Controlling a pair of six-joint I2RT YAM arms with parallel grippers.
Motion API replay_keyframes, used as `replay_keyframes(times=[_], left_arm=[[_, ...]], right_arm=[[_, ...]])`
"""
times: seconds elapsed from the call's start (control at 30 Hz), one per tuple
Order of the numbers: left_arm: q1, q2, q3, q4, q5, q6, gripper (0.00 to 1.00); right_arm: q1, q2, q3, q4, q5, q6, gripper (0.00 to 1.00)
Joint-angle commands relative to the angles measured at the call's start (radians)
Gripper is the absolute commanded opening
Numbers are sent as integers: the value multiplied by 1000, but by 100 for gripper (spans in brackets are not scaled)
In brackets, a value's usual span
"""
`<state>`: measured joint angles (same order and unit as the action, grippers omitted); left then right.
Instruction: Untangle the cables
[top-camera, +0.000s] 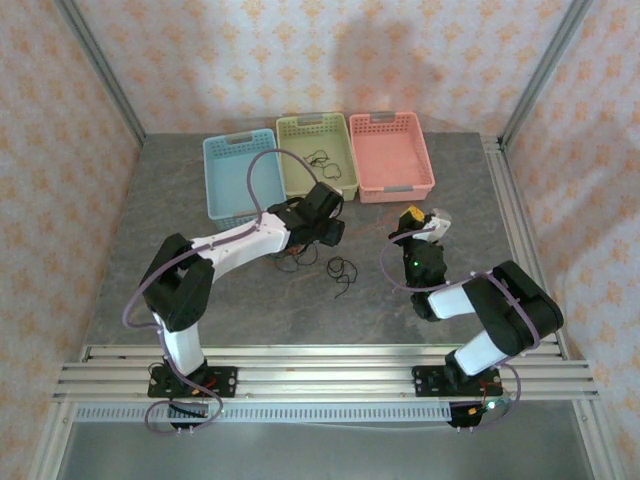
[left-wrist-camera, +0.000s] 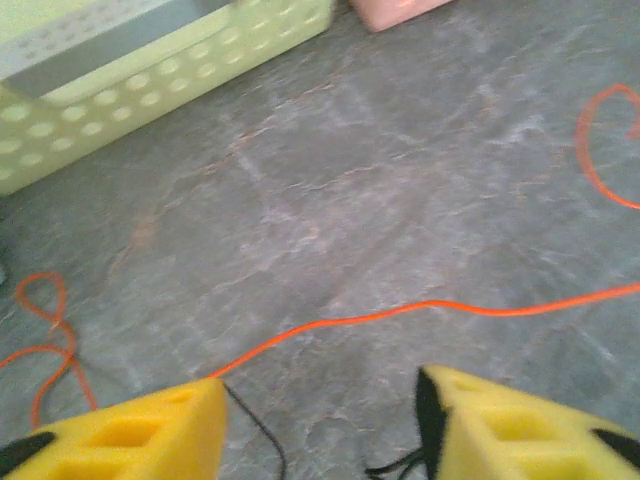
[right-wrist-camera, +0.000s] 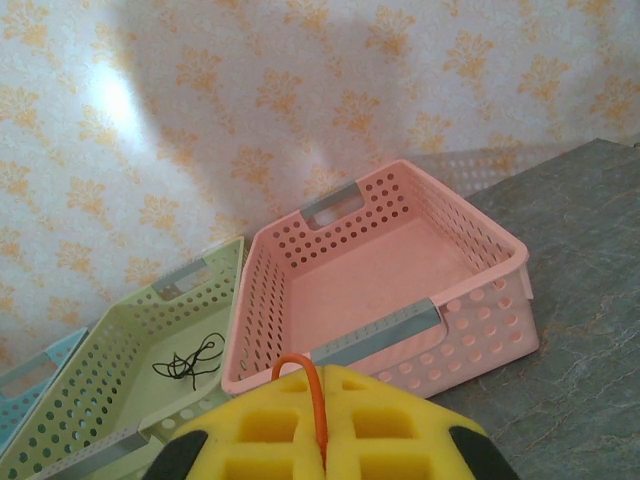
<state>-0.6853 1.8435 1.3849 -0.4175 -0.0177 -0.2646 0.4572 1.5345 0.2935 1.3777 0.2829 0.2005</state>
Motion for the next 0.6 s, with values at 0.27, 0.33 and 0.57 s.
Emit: replay_keyframes(times=[0.27,0.33,0.57], left_arm=[[35,233,221,-248,-217,-39,68],[41,256,238,-276,-226,-40,68],[46,310,280,-328,-226,-34,57]], right_arm=[[-7,23,6,29,-24,-7,0],[-6,25,7,29,-26,-7,0],[-7,35,10,29,-25,-15,0]])
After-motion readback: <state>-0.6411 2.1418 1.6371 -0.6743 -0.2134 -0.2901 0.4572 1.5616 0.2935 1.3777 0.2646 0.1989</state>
